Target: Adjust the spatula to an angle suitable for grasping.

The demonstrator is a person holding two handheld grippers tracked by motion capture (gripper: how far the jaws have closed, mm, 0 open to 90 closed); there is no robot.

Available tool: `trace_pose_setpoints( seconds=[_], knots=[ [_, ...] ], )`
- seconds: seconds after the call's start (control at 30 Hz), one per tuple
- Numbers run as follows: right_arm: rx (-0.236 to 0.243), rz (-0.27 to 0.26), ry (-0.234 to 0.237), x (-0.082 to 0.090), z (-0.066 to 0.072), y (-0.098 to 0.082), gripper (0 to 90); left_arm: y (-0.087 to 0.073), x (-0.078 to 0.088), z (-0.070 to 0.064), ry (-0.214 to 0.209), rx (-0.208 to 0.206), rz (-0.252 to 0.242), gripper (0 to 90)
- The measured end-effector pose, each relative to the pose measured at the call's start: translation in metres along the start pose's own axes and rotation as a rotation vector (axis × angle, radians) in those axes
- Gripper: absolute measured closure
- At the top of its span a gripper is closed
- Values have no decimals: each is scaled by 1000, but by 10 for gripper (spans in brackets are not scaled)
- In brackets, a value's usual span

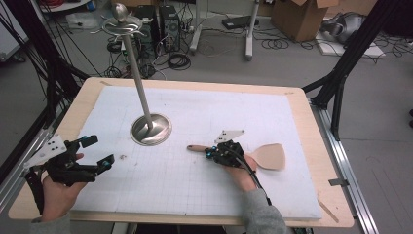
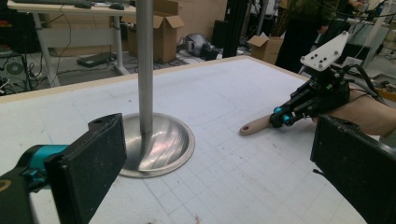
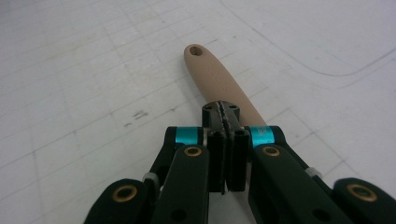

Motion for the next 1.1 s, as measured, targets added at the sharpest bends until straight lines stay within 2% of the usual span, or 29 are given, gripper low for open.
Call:
trace_pose_setpoints(
  seconds=[0.2,0.57,1.0,1.1],
  knots=[
    [-18,-21,-16,0,-9,2,900,-1,0,0,-1,0,1,41],
    [-36,-31,-28,0,-16,3,900,-1,-1,-1,-5,-3,6,41],
    [-35,3,-11,0,-29,6,900,-2,0,1,-2,2,4,41],
    [-38,-4,-12,0,-34,7,900,-2,-1,1,-2,2,5,41]
  ],
)
Point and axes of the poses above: each handheld gripper's, and its own axes: x roughly backward along the jaws, y roughly out of its top, z roughly to its left, the point moved 8 cm from there along -x, roughly forward along the jaws, and after that the axes turned 8 degrees about y, right-handed, at the moved point
